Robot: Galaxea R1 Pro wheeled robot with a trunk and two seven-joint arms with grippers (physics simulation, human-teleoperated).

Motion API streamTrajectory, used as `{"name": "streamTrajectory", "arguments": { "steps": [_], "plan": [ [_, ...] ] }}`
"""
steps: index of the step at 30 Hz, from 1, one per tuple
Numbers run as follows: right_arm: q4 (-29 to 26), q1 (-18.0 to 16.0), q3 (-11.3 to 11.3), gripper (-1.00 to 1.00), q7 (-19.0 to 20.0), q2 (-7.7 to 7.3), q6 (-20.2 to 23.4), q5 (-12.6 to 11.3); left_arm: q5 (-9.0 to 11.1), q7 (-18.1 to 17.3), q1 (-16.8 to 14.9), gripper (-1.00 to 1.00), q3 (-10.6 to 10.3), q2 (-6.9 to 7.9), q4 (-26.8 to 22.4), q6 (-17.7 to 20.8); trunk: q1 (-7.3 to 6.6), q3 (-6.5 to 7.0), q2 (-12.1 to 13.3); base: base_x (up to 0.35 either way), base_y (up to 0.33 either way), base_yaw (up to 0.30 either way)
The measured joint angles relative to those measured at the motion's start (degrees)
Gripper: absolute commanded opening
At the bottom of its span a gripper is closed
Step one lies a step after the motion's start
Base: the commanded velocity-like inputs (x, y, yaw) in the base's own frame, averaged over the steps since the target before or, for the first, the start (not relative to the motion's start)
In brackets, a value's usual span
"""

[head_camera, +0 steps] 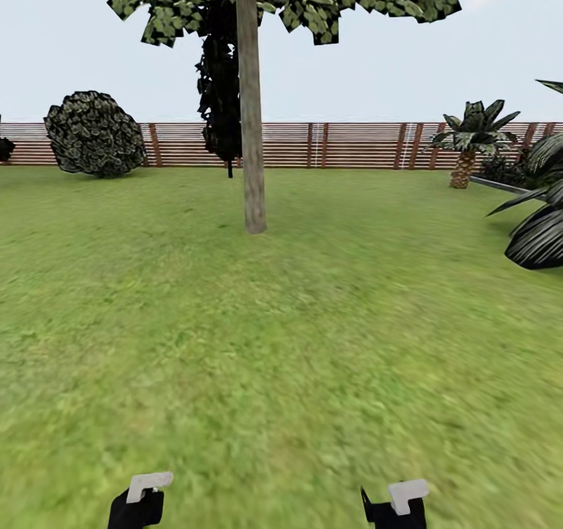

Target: In the garden, pick up the pesticide atomizer on the floor and spray pesticide onto both trees until each tree trunk is fully covered.

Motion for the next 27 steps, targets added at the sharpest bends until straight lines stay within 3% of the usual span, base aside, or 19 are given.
{"name": "streamTrajectory", "arguments": {
  "steps": [27],
  "plan": [
    [-0.04, 0.0, 0.0, 1.0, 0.0, 0.0, -0.03, 0.02, 0.0, 0.0, 0.04, -1.0, -0.06, 0.02, 0.0, 0.0, 0.0, 0.0, 0.0, 0.335, 0.0, 0.0]
  ]
}}
